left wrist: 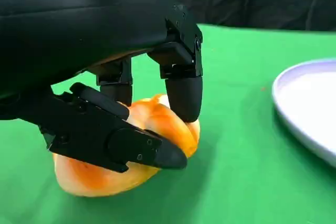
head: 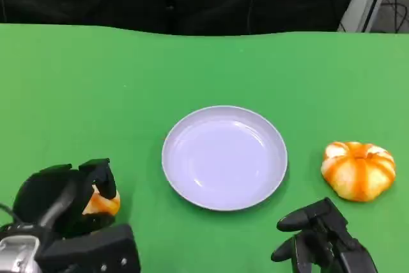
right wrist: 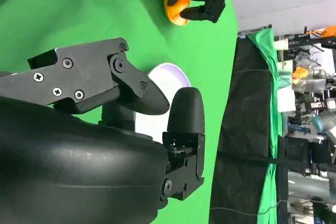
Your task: Grasp the bread from the table and place it into the plate.
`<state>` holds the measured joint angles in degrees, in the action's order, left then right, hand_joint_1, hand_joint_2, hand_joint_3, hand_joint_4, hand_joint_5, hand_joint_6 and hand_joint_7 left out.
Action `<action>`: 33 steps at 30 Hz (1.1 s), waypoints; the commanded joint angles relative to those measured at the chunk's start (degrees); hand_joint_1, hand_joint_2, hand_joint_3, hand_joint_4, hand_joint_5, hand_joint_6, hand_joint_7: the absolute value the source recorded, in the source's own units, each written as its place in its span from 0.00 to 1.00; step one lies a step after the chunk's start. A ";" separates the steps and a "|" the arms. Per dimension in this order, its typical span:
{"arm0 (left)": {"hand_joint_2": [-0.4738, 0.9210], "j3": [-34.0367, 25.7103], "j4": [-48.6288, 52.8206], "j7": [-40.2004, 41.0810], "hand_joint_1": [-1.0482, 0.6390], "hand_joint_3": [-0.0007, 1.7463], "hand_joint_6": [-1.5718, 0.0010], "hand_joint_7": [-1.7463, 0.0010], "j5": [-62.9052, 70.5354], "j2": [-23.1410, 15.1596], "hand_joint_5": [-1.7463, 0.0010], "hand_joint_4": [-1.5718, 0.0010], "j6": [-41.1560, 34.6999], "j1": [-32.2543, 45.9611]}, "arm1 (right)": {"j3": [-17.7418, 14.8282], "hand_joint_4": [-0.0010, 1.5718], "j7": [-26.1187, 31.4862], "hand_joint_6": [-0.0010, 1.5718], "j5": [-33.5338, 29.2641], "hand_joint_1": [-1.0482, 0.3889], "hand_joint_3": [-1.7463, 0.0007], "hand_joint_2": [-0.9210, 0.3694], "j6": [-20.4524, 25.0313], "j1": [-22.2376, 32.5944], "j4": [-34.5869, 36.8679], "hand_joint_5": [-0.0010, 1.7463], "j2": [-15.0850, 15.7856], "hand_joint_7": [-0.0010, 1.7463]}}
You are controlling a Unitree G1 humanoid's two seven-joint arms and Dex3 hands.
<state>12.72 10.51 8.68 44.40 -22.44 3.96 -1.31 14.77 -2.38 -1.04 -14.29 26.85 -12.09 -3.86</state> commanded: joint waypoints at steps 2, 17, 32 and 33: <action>0.79 -1.70 -2.35 5.97 0.47 0.55 0.63 0.00 -0.76 -2.64 0.00 0.49 5.46 2.71 | -0.18 0.12 0.46 0.05 0.08 0.54 0.46 0.00 0.34 0.17 -0.70 1.00 0.09 1.00; 0.63 1.14 -1.92 17.77 0.48 0.79 0.63 0.00 1.54 -0.01 0.00 0.47 18.92 -1.60 | -0.06 0.13 0.49 0.06 0.29 0.54 0.46 0.00 0.30 -0.03 -0.41 1.00 -0.03 1.00; 0.63 8.94 11.03 20.79 0.47 0.83 0.61 0.00 3.23 8.44 0.00 0.43 21.57 -16.16 | 0.21 0.13 0.18 0.06 0.81 0.55 0.46 0.00 -0.08 0.05 -0.23 1.00 -0.08 1.00; 0.63 9.11 11.39 20.71 0.47 0.83 0.61 0.00 3.10 8.58 0.00 0.43 21.59 -16.52 | 0.21 0.13 0.17 0.06 0.80 0.55 0.46 0.00 -0.10 0.05 -0.22 1.00 -0.07 1.00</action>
<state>21.37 20.52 29.59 48.00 -13.77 25.41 -16.37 15.20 -2.16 -0.86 -14.16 26.82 -12.10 -4.18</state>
